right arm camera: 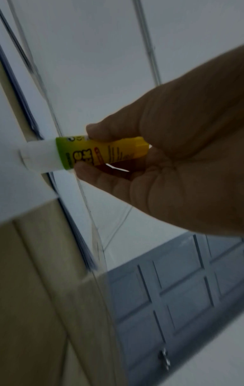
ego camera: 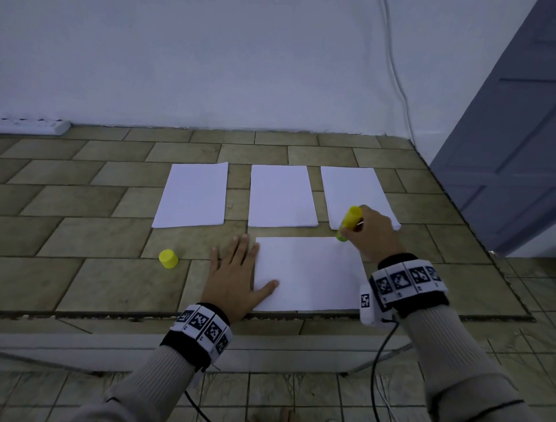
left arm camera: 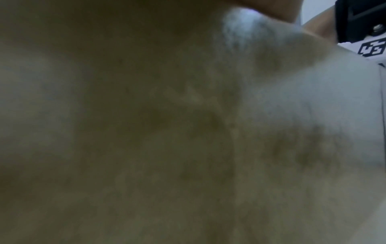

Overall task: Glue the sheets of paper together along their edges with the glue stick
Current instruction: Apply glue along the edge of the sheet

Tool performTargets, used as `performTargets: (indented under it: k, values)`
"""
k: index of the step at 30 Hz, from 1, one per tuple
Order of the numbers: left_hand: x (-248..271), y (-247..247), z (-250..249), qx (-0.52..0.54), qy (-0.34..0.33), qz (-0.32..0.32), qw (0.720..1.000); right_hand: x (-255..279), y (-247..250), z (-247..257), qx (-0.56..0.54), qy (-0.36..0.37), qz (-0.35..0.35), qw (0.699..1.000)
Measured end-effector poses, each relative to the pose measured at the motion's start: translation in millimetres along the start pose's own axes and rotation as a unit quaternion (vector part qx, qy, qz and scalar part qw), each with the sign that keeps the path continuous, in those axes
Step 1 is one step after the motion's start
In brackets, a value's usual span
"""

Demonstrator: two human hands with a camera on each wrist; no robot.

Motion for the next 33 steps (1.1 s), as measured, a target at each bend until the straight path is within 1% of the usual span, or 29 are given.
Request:
performTargets:
  k: [3,6,8,10,12,15,17,20,23,25,28,30,33]
  values:
    - [2,2,0,-0.003,-0.001,0.010,1.000,3,13,-16,0.012,-0.017,-0.017,1.000]
    - [2,4,-1,0.000,-0.004,0.017,1.000,5,17,-18,-0.010,-0.030,-0.040,0.999]
    - [1,3,-1,-0.003,-0.007,0.018,1.000,7,14,-8,-0.040,-0.020,-0.061,0.997]
    - [1,2,0,-0.007,-0.007,0.021,1.000,11,7,13,-0.089,0.010,-0.058,0.994]
    - [1,1,1,-0.011,-0.007,0.019,1.000,16,-6,40,-0.145,0.067,-0.032,0.987]
    - [0,0,1,-0.011,-0.007,0.012,1.000,23,-28,79,-0.193,0.138,0.037,0.971]
    - [-1,-2,2,-0.008,-0.009,0.012,1.000,24,-44,96,-0.192,0.168,0.076,0.964]
    - [-3,-6,3,0.010,-0.016,0.007,1.000,23,-63,109,-0.161,0.199,0.112,0.960]
    - [-4,-8,4,0.014,-0.021,0.006,1.000,22,-70,111,-0.123,0.206,0.131,0.962]
    - [-2,-5,3,0.006,-0.014,0.013,1.000,23,-68,106,-0.115,0.203,0.120,0.965]
    - [0,1,0,-0.006,-0.007,0.017,1.000,25,-56,89,-0.110,0.180,0.108,0.971]
    - [0,1,0,-0.011,-0.005,0.020,1.000,28,-44,75,-0.104,0.165,0.088,0.977]
    - [1,1,0,-0.011,-0.008,0.022,1.000,36,-26,48,-0.089,0.146,0.035,0.985]
Point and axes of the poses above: each hand's wrist, its own x-axis away from the middle knuckle, its own y-axis out of the back of the hand, z = x × y, the point moved 1 cm from there along -x, towards the middle knuckle, and after that the axes turned 15 degrees about y, right-handed, at the moved point
